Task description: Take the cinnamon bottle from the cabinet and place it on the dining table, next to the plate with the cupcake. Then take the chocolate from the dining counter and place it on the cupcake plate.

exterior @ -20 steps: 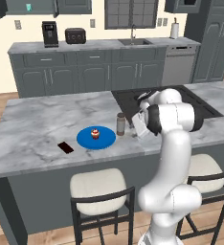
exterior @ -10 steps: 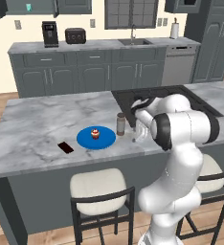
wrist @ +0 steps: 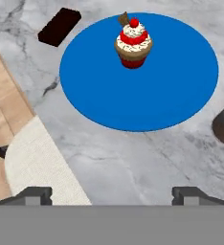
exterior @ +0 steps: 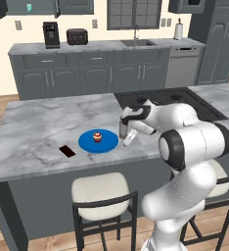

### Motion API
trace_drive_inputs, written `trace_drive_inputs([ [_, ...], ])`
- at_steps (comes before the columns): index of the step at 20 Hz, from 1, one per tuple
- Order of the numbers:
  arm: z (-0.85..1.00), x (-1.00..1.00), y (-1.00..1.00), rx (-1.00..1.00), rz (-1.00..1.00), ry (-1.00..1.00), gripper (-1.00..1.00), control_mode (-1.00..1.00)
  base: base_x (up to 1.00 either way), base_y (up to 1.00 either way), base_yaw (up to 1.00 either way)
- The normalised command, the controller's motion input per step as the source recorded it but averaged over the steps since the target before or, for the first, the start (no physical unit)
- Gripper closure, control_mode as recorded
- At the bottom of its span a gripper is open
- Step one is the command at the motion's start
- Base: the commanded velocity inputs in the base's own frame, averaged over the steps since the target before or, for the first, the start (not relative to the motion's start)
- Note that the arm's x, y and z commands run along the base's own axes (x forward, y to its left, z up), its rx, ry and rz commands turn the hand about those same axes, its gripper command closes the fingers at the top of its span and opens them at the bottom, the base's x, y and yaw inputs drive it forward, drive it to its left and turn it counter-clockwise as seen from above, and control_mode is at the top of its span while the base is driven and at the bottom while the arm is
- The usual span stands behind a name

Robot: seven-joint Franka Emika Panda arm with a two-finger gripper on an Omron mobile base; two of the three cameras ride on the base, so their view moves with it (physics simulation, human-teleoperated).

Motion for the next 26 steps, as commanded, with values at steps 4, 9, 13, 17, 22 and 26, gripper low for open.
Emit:
trace_drive_inputs([
  [4, 0.37, 0.00, 0.72, -0.03, -0.15, 0.17, -1.00, -1.00, 0.00, 0.00, 0.00],
  [9, 0.29, 0.15, 0.78, -0.18, 0.00, 0.17, -1.00, -1.00, 0.00, 0.00, 0.00],
  [13, 0.12, 0.12, 0.85, -0.19, 0.00, 0.05, -1.00, -1.00, 0.00, 0.00, 0.00],
  [17, 0.01, 0.13, 0.86, -0.17, 0.00, 0.00, -1.00, -1.00, 0.00, 0.00, 0.00],
  [22, -0.04, 0.12, 0.77, -0.11, -0.02, 0.00, -1.00, -1.00, 0.00, 0.00, 0.00],
  [26, -0.06, 0.18, 0.70, 0.00, -0.09, -0.01, -1.00, -1.00, 0.00, 0.00, 0.00],
])
